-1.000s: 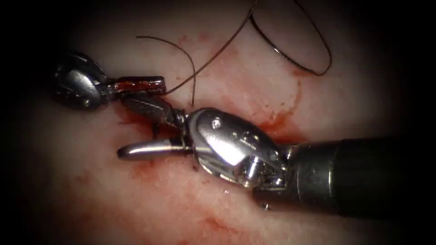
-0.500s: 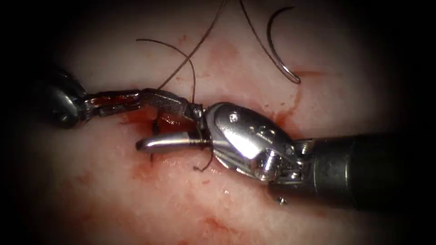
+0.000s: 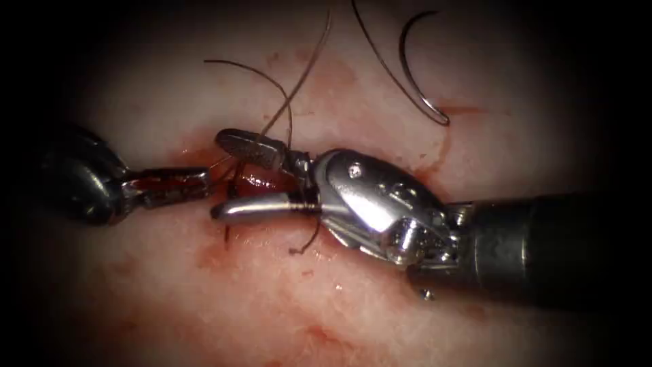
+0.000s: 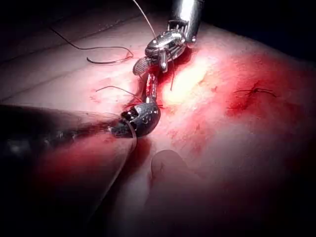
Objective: Wound Closure
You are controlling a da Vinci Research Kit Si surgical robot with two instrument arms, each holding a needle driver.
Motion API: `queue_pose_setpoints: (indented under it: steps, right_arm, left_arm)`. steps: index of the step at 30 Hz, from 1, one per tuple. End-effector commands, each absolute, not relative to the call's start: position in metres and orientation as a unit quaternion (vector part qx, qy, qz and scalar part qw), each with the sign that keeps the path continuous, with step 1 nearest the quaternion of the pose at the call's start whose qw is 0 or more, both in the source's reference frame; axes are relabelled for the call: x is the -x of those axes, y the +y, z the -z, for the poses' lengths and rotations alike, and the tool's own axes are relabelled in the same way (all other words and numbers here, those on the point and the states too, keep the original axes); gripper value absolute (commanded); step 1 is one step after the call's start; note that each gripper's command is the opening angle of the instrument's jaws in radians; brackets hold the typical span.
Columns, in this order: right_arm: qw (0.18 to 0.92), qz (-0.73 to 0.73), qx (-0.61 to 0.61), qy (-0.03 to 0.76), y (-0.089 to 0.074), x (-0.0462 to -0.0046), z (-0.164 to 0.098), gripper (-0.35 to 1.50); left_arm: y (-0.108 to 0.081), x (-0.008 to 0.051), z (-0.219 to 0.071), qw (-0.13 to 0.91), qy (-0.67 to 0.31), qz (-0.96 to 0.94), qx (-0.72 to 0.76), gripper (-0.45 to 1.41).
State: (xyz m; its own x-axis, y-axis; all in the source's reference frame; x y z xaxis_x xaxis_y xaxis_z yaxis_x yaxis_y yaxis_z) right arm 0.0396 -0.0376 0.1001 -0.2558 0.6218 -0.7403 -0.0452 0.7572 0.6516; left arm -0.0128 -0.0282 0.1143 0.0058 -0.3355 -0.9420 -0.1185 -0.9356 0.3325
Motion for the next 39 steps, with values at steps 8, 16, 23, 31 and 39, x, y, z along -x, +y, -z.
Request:
queue_pose_setpoints:
  steps: [8,16,23,31,39]
  right_arm:
    - [0.580,-0.302,-0.179,0.735,-0.0372,-0.0400,-0.1005,0.52]
    - [0.576,-0.305,-0.178,0.737,-0.0368,-0.0399,-0.1004,0.49]
    - [0.574,-0.324,-0.171,0.733,-0.0363,-0.0397,-0.1007,0.46]
    - [0.600,-0.365,-0.123,0.701,-0.0352,-0.0391,-0.1015,0.49]
    - [0.688,-0.371,-0.053,0.621,-0.0343,-0.0399,-0.1018,0.49]
  left_arm:
    - [-0.0293,0.0140,-0.1151,0.082,-0.157,0.683,-0.708,-0.45]
    - [-0.0300,0.0146,-0.1157,0.083,-0.155,0.683,-0.709,-0.45]
    - [-0.0305,0.0148,-0.1160,0.082,-0.150,0.682,-0.711,-0.45]
    - [-0.0310,0.0153,-0.1162,0.080,-0.147,0.683,-0.711,-0.45]
    - [-0.0310,0.0156,-0.1163,0.080,-0.148,0.682,-0.712,-0.45]
